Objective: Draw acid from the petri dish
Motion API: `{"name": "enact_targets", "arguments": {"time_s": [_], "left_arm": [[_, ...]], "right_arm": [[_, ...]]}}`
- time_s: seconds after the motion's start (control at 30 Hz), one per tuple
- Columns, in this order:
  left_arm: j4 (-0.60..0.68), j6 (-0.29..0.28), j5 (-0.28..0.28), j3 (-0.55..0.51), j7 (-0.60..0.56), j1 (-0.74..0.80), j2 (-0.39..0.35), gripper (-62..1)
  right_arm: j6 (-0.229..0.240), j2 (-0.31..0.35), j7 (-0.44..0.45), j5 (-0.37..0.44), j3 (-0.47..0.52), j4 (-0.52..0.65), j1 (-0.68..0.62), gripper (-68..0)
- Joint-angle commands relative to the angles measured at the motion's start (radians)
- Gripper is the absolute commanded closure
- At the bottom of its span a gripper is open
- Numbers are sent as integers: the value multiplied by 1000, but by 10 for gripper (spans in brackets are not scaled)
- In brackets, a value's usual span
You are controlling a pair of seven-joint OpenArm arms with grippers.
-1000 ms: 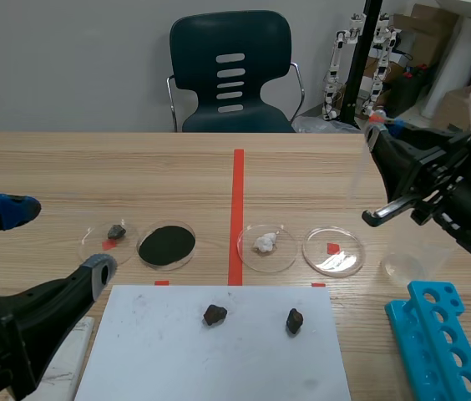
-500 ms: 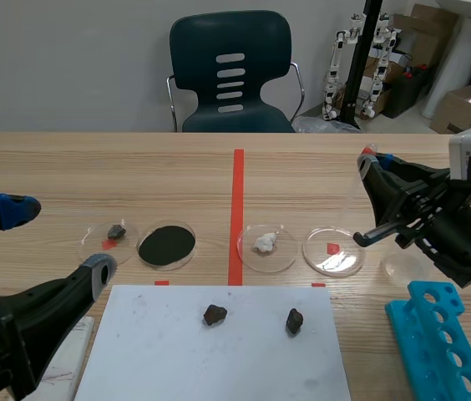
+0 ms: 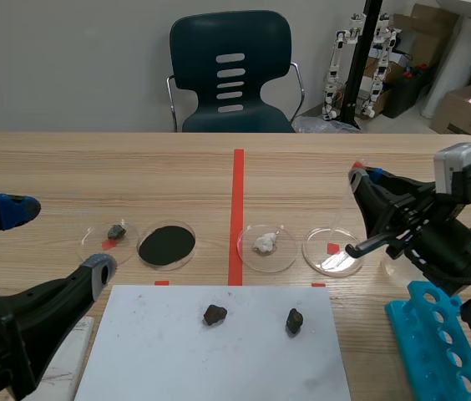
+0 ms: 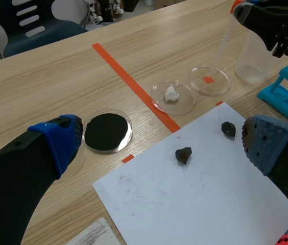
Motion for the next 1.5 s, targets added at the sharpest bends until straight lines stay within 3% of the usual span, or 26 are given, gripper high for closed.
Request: {"name": "enact_targets", "arguments": {"time_s": [0.0, 0.83, 1.47], "left_arm": [[18, 2, -10, -8, -13, 0, 0, -623], [18, 2, -10, -8, -14, 0, 0, -623], [18, 2, -10, -8, -13, 0, 0, -623]], "right_arm": [[-3, 3, 23, 4, -8, 3, 17, -15], [-26, -14, 73, -64, -10, -92, 45, -15], [-25, -14, 74, -64, -9, -93, 45, -15]]}}
